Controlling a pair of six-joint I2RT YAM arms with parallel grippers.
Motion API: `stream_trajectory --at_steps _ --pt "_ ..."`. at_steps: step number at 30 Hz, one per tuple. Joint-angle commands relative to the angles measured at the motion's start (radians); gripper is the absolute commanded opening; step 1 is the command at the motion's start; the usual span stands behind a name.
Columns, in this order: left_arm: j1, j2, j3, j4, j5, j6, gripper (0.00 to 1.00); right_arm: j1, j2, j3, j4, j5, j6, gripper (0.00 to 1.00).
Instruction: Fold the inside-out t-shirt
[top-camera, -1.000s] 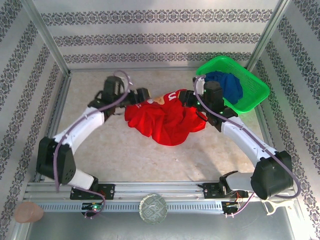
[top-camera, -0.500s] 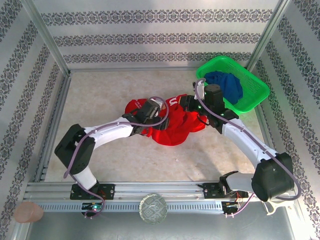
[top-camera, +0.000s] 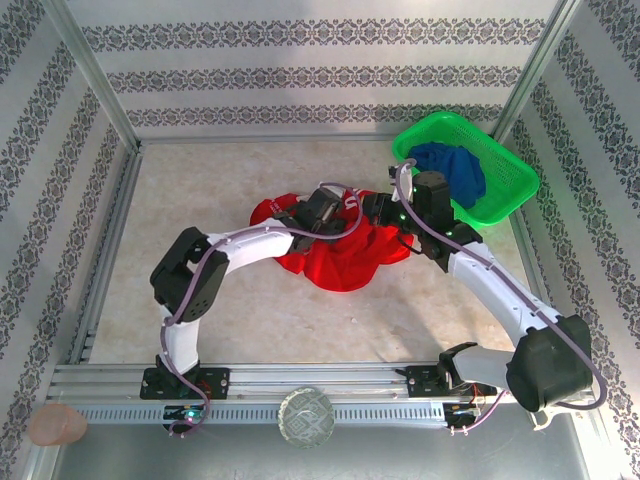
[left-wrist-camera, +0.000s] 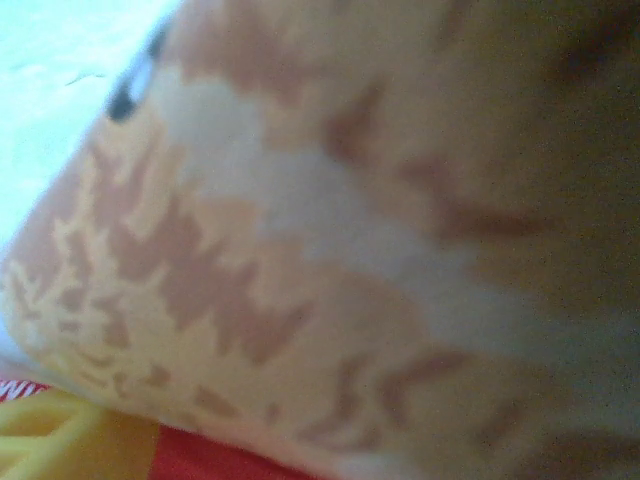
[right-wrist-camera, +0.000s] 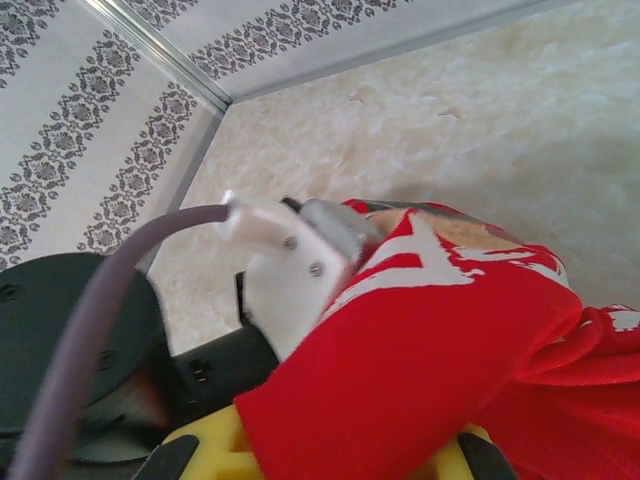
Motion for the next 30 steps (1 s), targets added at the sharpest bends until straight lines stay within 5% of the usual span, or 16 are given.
stream_trajectory --at_steps 1,3,4,10,15,19,24,30 --pt "0.006 0.049 0.071 -0.030 0.024 0.064 0.47 -0.014 -0.026 -0.021 0.020 -0.021 0.014 0.00" --pt "0.036 0.042 0.100 -0.056 0.069 0.047 0.08 -0.031 -0.025 -0.033 0.023 -0.025 0.015 0.00" --pt "0.058 0.019 0.107 -0.076 0.103 0.031 0.00 -0.044 -0.026 -0.043 0.027 -0.026 0.017 0.00" --pt "0.215 -0.213 0.081 -0.132 0.552 -0.101 0.00 -0.114 0.064 -0.083 0.052 0.018 -0.017 0.00" --pt "0.252 -0.290 0.115 -0.211 0.762 -0.132 0.00 -0.124 0.171 -0.074 0.075 0.021 -0.034 0.00" --pt "0.252 -0.314 0.089 -0.194 0.788 -0.162 0.00 -0.103 0.117 -0.110 0.067 0.066 -0.038 0.53" --pt "0.252 -0.330 0.065 -0.168 0.820 -0.196 0.00 -0.009 -0.039 -0.163 0.012 0.233 -0.082 0.74" --pt "0.252 -0.352 0.063 -0.184 0.827 -0.198 0.00 0.140 -0.066 -0.163 0.010 0.433 -0.182 0.85"
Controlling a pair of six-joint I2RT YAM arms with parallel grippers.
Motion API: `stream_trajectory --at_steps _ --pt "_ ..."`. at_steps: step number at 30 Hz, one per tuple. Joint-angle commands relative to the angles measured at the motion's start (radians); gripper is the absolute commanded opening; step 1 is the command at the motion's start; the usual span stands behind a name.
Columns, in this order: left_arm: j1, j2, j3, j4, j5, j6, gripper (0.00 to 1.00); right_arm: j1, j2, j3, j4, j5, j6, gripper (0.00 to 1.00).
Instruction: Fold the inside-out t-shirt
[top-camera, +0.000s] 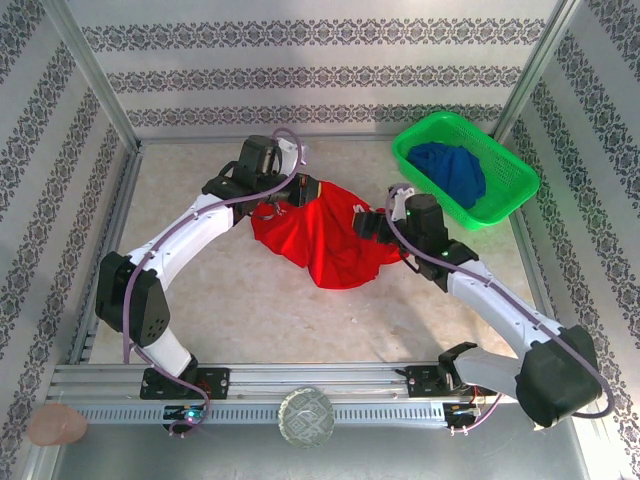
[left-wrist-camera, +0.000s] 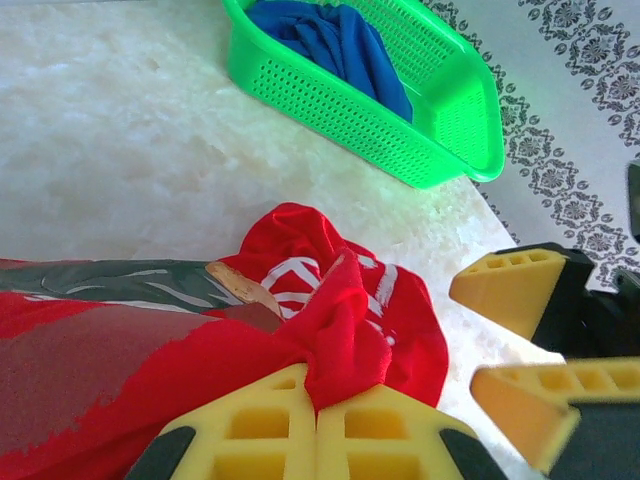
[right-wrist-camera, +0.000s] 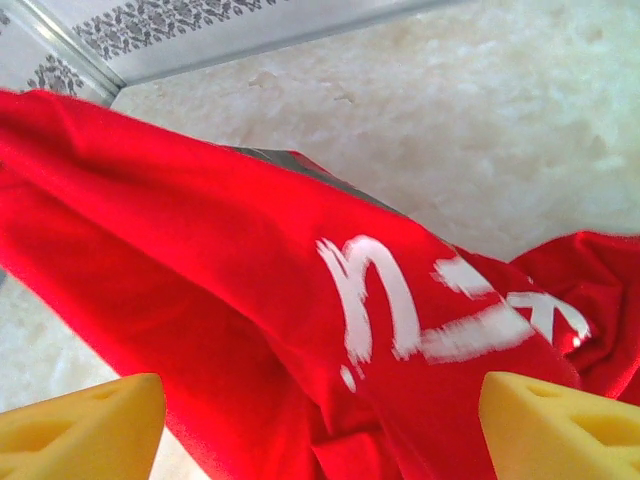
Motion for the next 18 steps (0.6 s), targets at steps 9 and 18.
stream_trajectory --at_steps 9,18 --pt "-0.001 -0.052 0.009 -0.018 0.047 -0.040 0.00 0.135 0.245 0.138 0.035 0.325 -0.177 0.93" --pt "-0.001 -0.109 0.018 -0.023 0.081 -0.071 0.00 0.055 0.545 0.286 0.033 0.393 -0.079 0.74"
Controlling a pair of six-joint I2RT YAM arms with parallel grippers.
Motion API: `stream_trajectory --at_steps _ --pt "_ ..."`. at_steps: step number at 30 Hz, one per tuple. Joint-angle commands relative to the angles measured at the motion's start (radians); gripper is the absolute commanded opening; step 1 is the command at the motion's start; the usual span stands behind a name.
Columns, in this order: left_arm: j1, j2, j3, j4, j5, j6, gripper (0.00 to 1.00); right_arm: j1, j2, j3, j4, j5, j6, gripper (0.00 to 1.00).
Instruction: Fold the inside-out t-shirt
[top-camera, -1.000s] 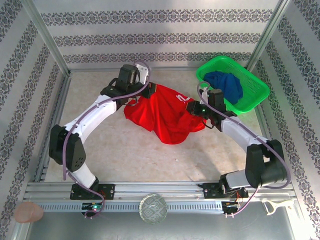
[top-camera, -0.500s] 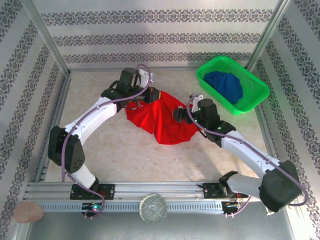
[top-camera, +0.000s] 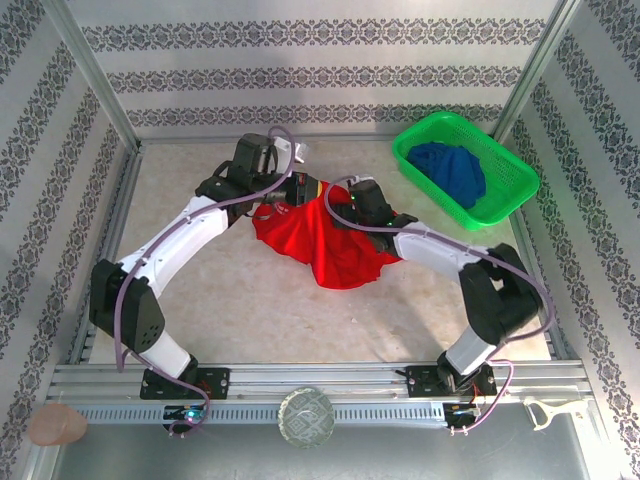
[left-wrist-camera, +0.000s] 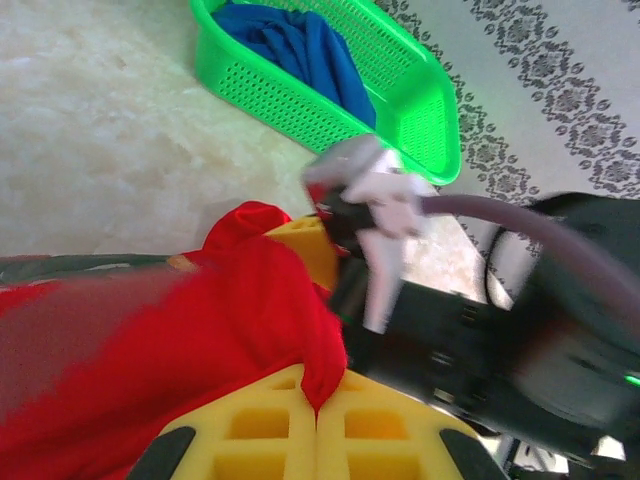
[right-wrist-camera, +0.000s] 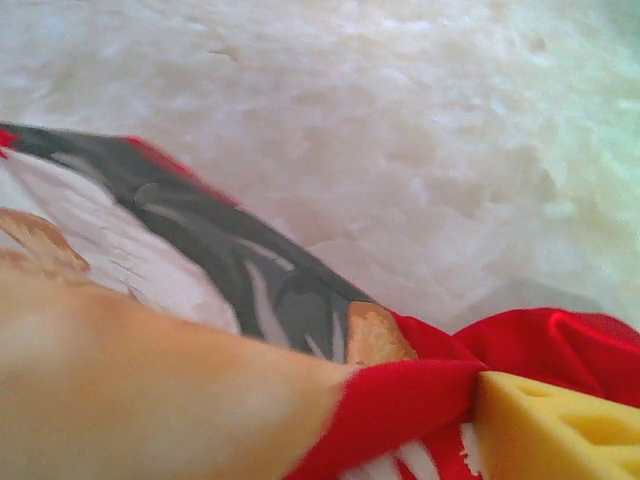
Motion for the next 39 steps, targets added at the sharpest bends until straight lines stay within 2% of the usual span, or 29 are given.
stream_trajectory --at_steps 1,4,5,6,7,8,10,12,17,18,20,23,25,28,31,33,36,39 --pt "0.001 -0.061 0.023 -0.014 0.028 -0.017 0.00 -0.045 0.052 0.024 0.004 0.039 0.034 0.72" --pt "0.014 -0.070 0.030 -0.015 0.023 -0.022 0.00 -0.069 0.085 0.028 0.006 -0.035 0.012 0.65" --pt "0.024 -0.069 0.032 -0.012 0.022 -0.028 0.00 -0.076 0.086 0.021 0.018 -0.069 0.004 0.54" --pt "0.036 -0.069 0.033 -0.003 0.023 -0.040 0.00 -0.087 0.081 0.013 0.028 -0.118 -0.002 0.25" --pt "0.053 -0.065 0.033 0.006 0.023 -0.051 0.00 -0.098 0.067 0.003 0.027 -0.165 -0.004 0.06" --pt "0.072 -0.060 0.039 0.008 0.011 -0.061 0.00 -0.108 0.046 -0.010 0.032 -0.220 -0.006 0.00" --pt "0.115 -0.038 0.055 0.013 -0.020 -0.080 0.00 -0.126 -0.013 -0.041 0.053 -0.360 -0.009 0.00" --pt "0.167 0.013 0.084 0.029 -0.052 -0.115 0.00 -0.150 -0.079 -0.057 0.063 -0.566 0.001 0.00" --pt "0.267 0.232 0.258 0.013 -0.065 -0.142 0.00 -0.182 -0.193 -0.050 0.145 -1.009 0.097 0.00" --pt "0.273 0.263 0.289 -0.004 -0.063 -0.137 0.07 -0.188 -0.193 -0.040 0.180 -1.073 0.130 0.00" --pt "0.277 0.305 0.335 -0.050 -0.060 -0.106 0.32 -0.192 -0.184 -0.018 0.253 -1.164 0.209 0.00" --pt "0.278 0.257 0.280 -0.051 -0.062 -0.085 0.54 -0.195 -0.155 0.010 0.336 -1.207 0.302 0.00" --pt "0.277 0.175 0.185 -0.015 -0.055 -0.099 0.59 -0.208 -0.140 0.012 0.392 -1.206 0.358 0.00" --pt "0.260 0.011 0.006 0.051 -0.052 -0.158 0.62 -0.235 -0.117 -0.009 0.556 -1.213 0.525 0.00" --pt "0.151 -0.139 -0.135 0.078 -0.148 -0.179 0.66 -0.248 -0.112 -0.021 0.655 -1.185 0.648 0.00" --pt "0.033 -0.193 -0.200 0.089 -0.261 -0.191 0.73 -0.251 -0.125 -0.035 0.648 -1.150 0.672 0.00" --pt "-0.099 -0.189 -0.239 0.105 -0.363 -0.210 0.75 -0.258 -0.148 -0.058 0.631 -1.116 0.675 0.00" --pt "-0.173 -0.145 -0.251 0.147 -0.427 -0.223 0.75 -0.265 -0.176 -0.089 0.630 -1.089 0.676 0.00"
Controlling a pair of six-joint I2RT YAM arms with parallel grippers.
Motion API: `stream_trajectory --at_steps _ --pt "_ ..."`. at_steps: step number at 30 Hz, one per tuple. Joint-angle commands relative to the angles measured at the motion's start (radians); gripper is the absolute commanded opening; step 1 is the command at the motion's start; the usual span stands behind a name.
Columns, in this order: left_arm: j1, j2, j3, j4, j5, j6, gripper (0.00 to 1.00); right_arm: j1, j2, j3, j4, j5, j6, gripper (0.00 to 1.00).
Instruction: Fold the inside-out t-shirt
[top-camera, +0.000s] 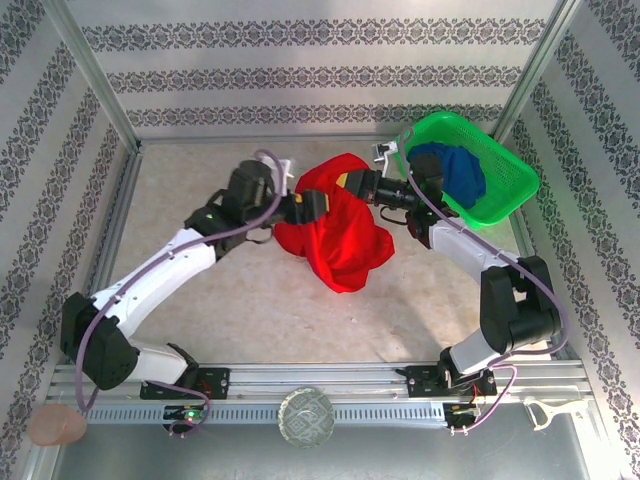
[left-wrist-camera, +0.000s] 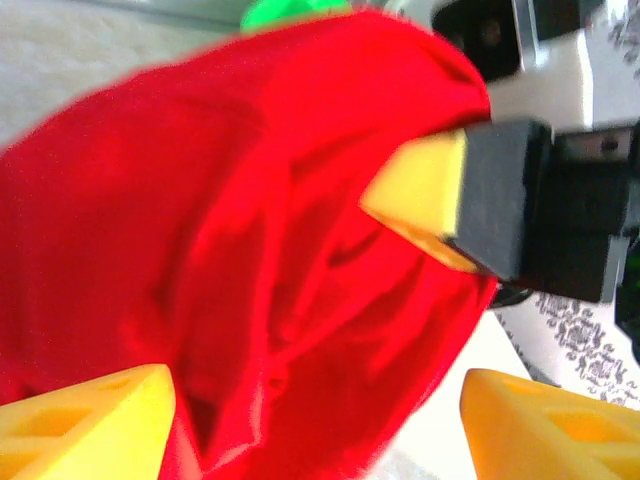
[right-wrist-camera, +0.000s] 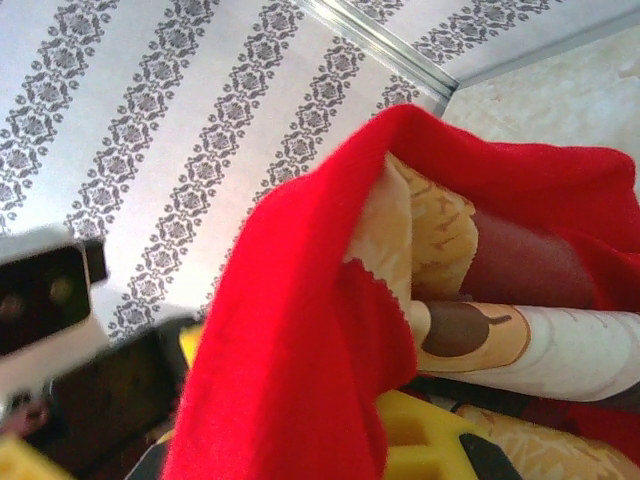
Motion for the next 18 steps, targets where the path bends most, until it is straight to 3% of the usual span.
stream_trajectory --at_steps 1,5,13,15,18 --pt "-0.041 0.065 -0.033 0.063 -0.156 -0.034 0.74 -0.012 -0.062 -0.036 0.073 0.038 0.037 0.00" --pt "-0.049 0.116 -0.019 0.087 -0.227 0.003 0.72 -0.016 -0.086 -0.060 0.066 0.053 0.036 0.00" --pt "-0.048 0.210 0.023 0.107 -0.240 0.047 0.67 -0.017 -0.102 -0.069 0.068 0.052 0.052 0.00" --pt "-0.043 0.229 0.036 0.115 -0.236 0.059 0.59 -0.017 -0.108 -0.074 0.073 0.050 0.061 0.00" --pt "-0.007 0.264 0.039 0.167 -0.174 0.049 0.37 -0.019 -0.116 -0.075 0.080 0.046 0.072 0.00"
